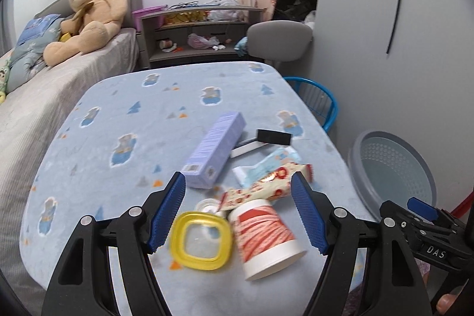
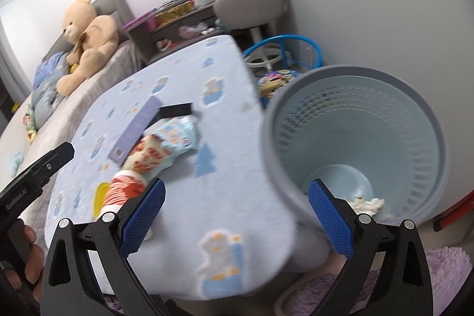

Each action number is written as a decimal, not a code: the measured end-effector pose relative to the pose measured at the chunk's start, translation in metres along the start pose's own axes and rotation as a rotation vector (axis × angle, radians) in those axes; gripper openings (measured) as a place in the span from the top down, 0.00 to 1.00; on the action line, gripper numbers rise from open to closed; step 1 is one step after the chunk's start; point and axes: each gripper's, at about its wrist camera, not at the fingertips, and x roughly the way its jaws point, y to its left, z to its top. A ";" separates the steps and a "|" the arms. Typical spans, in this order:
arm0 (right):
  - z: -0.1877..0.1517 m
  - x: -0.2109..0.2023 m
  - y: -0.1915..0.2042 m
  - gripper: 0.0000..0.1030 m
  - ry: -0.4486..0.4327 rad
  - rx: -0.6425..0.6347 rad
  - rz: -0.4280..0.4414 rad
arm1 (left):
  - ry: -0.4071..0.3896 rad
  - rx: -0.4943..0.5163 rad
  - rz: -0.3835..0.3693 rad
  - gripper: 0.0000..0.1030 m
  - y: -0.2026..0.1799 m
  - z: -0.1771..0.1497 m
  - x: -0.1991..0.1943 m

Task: Collect trash
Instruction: 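Move both tools back over the remaining trash on the table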

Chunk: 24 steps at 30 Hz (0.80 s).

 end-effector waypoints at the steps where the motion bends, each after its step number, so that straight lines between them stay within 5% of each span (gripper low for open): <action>1: 0.000 0.001 0.005 0.07 0.002 -0.009 0.008 | 0.001 -0.011 0.010 0.32 0.008 -0.002 -0.001; 24: -0.013 0.021 0.095 0.07 0.070 -0.138 0.101 | 0.034 -0.140 0.107 0.32 0.095 -0.027 0.001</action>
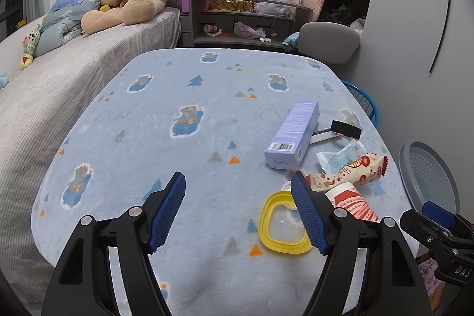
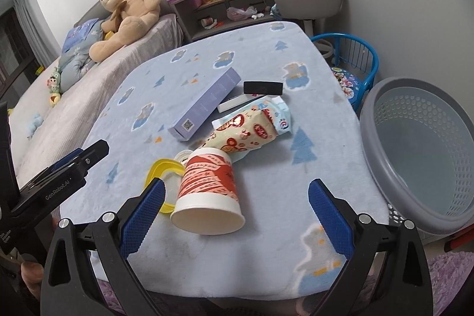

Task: Collect trash
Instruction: 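Move both tools back over the remaining trash on the table, then close the right gripper around the red-and-white paper cup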

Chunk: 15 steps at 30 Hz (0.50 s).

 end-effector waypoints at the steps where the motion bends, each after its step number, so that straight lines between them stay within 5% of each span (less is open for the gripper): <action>1: 0.000 0.001 0.002 0.07 0.003 -0.002 0.001 | 0.002 -0.002 0.003 0.32 0.002 -0.001 0.001; 15: -0.001 0.021 0.024 0.07 0.057 -0.042 0.021 | 0.035 -0.028 0.033 0.32 0.021 -0.006 0.013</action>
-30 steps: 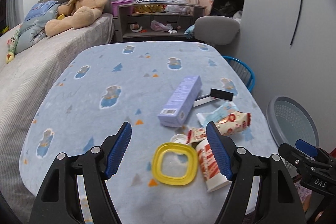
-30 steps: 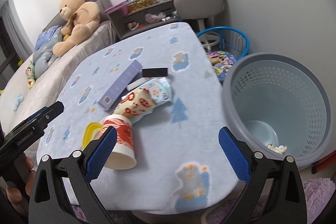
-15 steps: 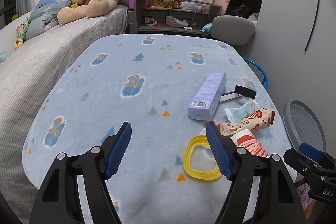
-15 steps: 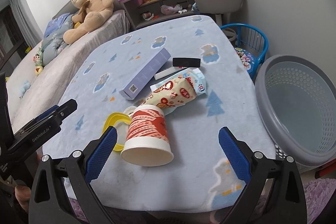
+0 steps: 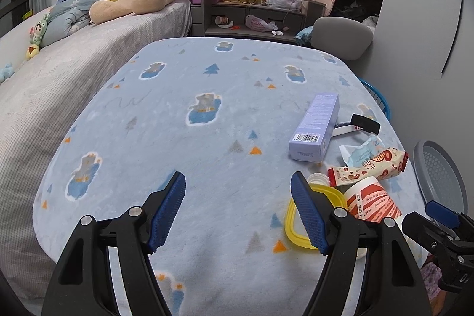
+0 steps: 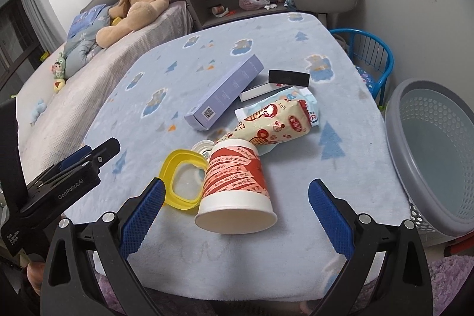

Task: Collect trash
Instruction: 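Close the right gripper around the red-and-white paper cup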

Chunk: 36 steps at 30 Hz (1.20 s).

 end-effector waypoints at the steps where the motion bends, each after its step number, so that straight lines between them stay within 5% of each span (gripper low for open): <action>1: 0.000 0.002 0.001 0.07 0.005 0.000 0.001 | 0.002 0.000 0.002 0.32 0.000 0.000 0.001; 21: 0.002 0.055 0.008 0.09 0.145 -0.036 -0.044 | 0.045 -0.045 0.038 0.32 0.021 -0.002 0.012; 29: -0.001 0.057 0.007 0.39 0.164 -0.034 -0.026 | 0.041 -0.043 0.030 0.32 0.020 -0.002 0.009; 36: -0.002 0.044 0.001 0.40 0.134 -0.013 -0.002 | 0.051 -0.031 0.015 0.32 0.015 -0.004 0.007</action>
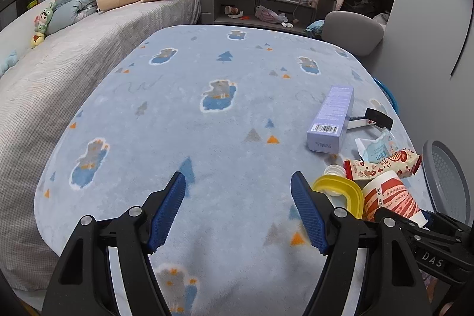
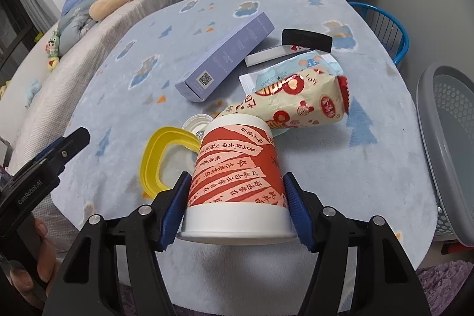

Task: Collect trash
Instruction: 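Close the right gripper around the red-and-white paper cup, then grasp the yellow plastic lid with the left gripper while the right holds the cup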

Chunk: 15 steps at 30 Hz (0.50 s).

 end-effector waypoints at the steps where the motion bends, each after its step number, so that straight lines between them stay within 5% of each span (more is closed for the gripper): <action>1: -0.001 -0.002 -0.001 0.40 -0.006 0.004 0.001 | 0.001 0.003 -0.003 0.32 -0.001 0.000 0.000; 15: -0.015 -0.039 -0.036 0.40 -0.079 0.089 -0.009 | 0.030 0.074 -0.073 0.32 -0.033 -0.010 -0.003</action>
